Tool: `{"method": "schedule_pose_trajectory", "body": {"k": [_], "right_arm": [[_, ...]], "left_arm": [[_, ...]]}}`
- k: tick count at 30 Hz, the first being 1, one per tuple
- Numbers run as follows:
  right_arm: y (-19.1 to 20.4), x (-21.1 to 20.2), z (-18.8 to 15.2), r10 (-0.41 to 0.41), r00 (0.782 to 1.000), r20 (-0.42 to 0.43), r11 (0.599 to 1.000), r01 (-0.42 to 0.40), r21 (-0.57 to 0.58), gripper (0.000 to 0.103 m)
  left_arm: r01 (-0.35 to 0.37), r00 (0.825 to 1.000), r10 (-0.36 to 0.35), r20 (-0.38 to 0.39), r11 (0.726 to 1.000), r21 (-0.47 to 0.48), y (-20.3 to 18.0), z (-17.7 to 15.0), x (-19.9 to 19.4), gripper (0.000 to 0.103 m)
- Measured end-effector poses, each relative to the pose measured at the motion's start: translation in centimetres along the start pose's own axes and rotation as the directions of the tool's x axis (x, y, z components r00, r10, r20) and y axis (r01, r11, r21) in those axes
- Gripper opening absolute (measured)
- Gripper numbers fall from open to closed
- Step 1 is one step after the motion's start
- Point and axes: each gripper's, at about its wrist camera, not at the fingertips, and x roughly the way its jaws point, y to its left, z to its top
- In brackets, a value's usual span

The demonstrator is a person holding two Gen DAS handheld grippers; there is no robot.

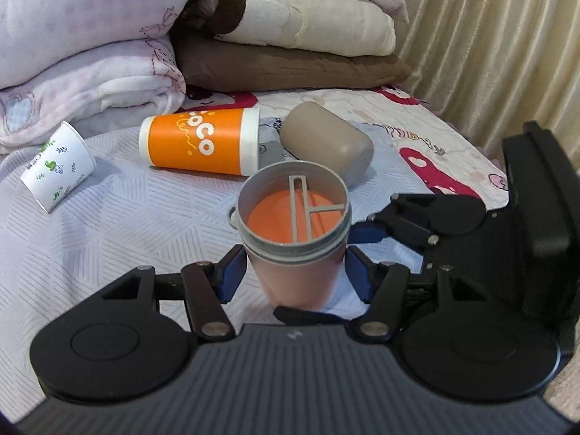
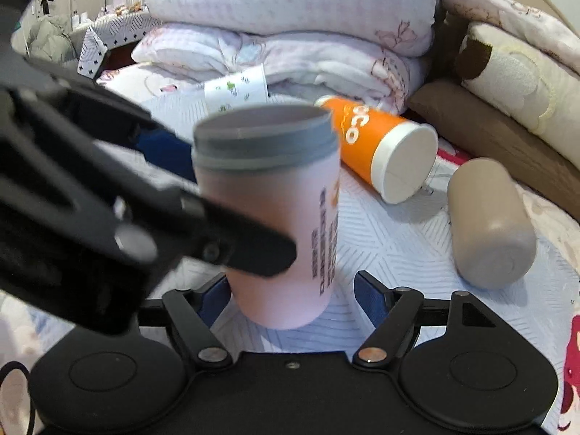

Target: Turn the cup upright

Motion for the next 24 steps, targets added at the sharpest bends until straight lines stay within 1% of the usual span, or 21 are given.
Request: {"method": "schedule_pose_trajectory", "body": {"k": [2, 5, 6, 7, 8, 9, 12, 14, 15, 16, 18, 19, 20, 21, 22, 24], "right_arm": [[0.0, -0.4, 0.3, -0.003, 1.0, 0.01, 1.0, 0.003, -0.005, 0.079], [0.3, -1.4, 0.1, -0.033, 0.999, 0.025, 0.999, 0.034, -0.018, 0.079], [0.2, -1.8, 0.0, -0.038, 0.999, 0.026, 0.999, 0.039, -0.021, 0.076], [-0.2, -2.1, -0.1, -0.023, 0.999, 0.035, 1.0, 0.023, -0.016, 0.07], [-0.4, -2.4, -0.2, -0.022, 0.999, 0.038, 1.0, 0.022, -0.004, 0.066], [-0.8, -2.6, -0.3, -0.014, 0.999, 0.047, 1.0, 0.013, 0.014, 0.066], [-1.2, -3.0, -0.6, 0.006, 0.994, 0.107, 0.998, -0.013, 0.062, 0.065], [-1.6, -2.7, -0.5, 0.032, 0.986, 0.164, 0.996, -0.046, 0.082, 0.064], [-1.2, -2.4, -0.4, 0.033, 0.984, 0.176, 0.997, -0.043, 0.058, 0.064], [-0.6, -2.0, -0.4, 0.024, 0.985, 0.17, 0.999, -0.032, 0.043, 0.063], [-0.2, -0.9, -0.8, 0.025, 0.993, 0.114, 0.999, -0.028, 0.029, 0.063], [0.1, -1.0, -1.1, 0.02, 0.991, 0.129, 1.0, -0.021, 0.008, 0.063], [0.0, -1.0, -0.9, 0.021, 0.992, 0.128, 1.0, -0.022, 0.008, 0.063], [-0.2, -1.1, -0.7, 0.023, 0.993, 0.119, 0.999, -0.027, 0.036, 0.063], [-0.5, -1.0, -0.5, 0.025, 0.994, 0.11, 0.998, -0.031, 0.057, 0.063], [-0.7, -1.0, -0.4, 0.027, 0.995, 0.094, 0.998, -0.032, 0.061, 0.063]], "left_arm": [[0.008, 1.0, -0.008, 0.002, 1.0, 0.004, -0.1, 0.0, -0.2, 0.057], [0.033, 0.999, -0.034, 0.022, 0.999, 0.015, -0.5, 0.3, -0.7, 0.057], [0.047, 0.998, -0.047, 0.03, 0.999, 0.016, -0.6, 0.4, -1.0, 0.057], [0.064, 0.997, -0.065, 0.037, 0.998, 0.018, -0.6, 0.5, -1.1, 0.057], [0.077, 0.996, -0.077, 0.041, 0.997, 0.019, -0.7, 0.6, -1.1, 0.057], [0.088, 0.995, -0.089, 0.044, 0.996, 0.019, -0.7, 0.6, -1.1, 0.057], [0.129, 0.99, -0.13, 0.046, 0.991, 0.025, -1.0, 0.8, -0.9, 0.05], [0.126, 0.989, -0.129, 0.071, 0.991, 0.051, -1.3, 0.8, -1.2, 0.049], [0.119, 0.99, -0.123, 0.062, 0.991, 0.055, -1.3, 0.8, -1.1, 0.049], [0.113, 0.992, -0.114, 0.05, 0.993, 0.035, -0.9, 0.7, -1.1, 0.049], [0.102, 0.995, -0.102, 0.023, 0.995, -0.009, 0.0, 0.6, -0.8, 0.049], [0.087, 0.996, -0.087, 0.013, 0.996, -0.034, 0.5, 0.7, -0.7, 0.049], [0.079, 0.997, -0.079, 0.006, 0.994, -0.079, 1.3, 0.9, -0.5, 0.049], [0.08, 0.997, -0.082, -0.006, 0.988, -0.13, 2.1, 1.1, -0.3, 0.049], [0.089, 0.995, -0.095, -0.02, 0.976, -0.197, 3.1, 1.2, 0.1, 0.049], [0.095, 0.993, -0.113, -0.046, 0.95, -0.296, 4.6, 1.2, 0.9, 0.049]]}}
